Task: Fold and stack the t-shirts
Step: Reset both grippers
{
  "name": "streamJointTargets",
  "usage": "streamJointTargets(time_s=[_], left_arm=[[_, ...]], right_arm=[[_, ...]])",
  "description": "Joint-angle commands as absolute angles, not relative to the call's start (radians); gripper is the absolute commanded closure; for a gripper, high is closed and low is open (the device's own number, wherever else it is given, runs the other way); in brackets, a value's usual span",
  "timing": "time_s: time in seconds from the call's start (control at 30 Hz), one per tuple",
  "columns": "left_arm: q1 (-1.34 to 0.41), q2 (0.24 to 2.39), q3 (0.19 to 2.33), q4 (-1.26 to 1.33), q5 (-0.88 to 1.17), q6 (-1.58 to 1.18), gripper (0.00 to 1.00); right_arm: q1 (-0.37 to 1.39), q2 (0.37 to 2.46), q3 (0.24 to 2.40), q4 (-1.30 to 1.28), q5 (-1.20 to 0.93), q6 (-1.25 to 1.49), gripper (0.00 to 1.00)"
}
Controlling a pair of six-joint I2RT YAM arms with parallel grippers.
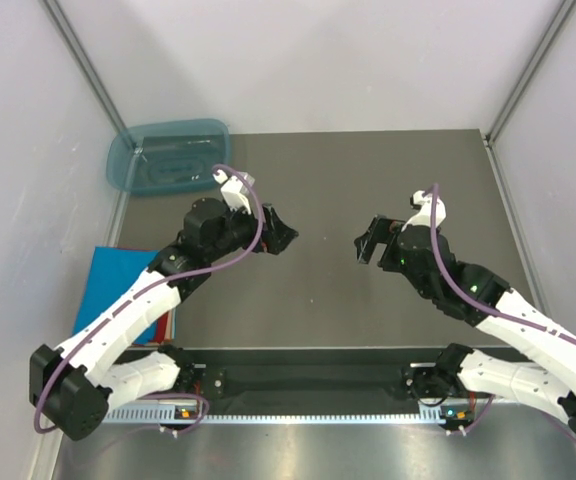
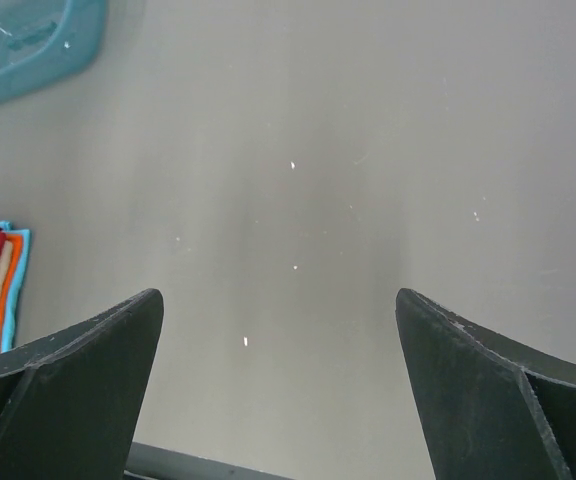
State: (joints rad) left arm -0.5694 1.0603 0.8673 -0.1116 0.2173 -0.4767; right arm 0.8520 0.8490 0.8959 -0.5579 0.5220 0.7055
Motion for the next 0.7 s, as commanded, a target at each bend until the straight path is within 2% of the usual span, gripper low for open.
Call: streamJointTargets(time_s=[0.0,0.67], left_arm=[[-0.566,1.016,0.902,-0.080,0.230,-0.451,0.01],[-0.566,0.908,0.874,-0.087,0.209,-0.469,0.01]], right_arm=[[0.839,0.853,0.953,-0.543,0.541,0.680,0.00],[0.839,0.822,0.946,-0.543,0.535,0.709,0.00]])
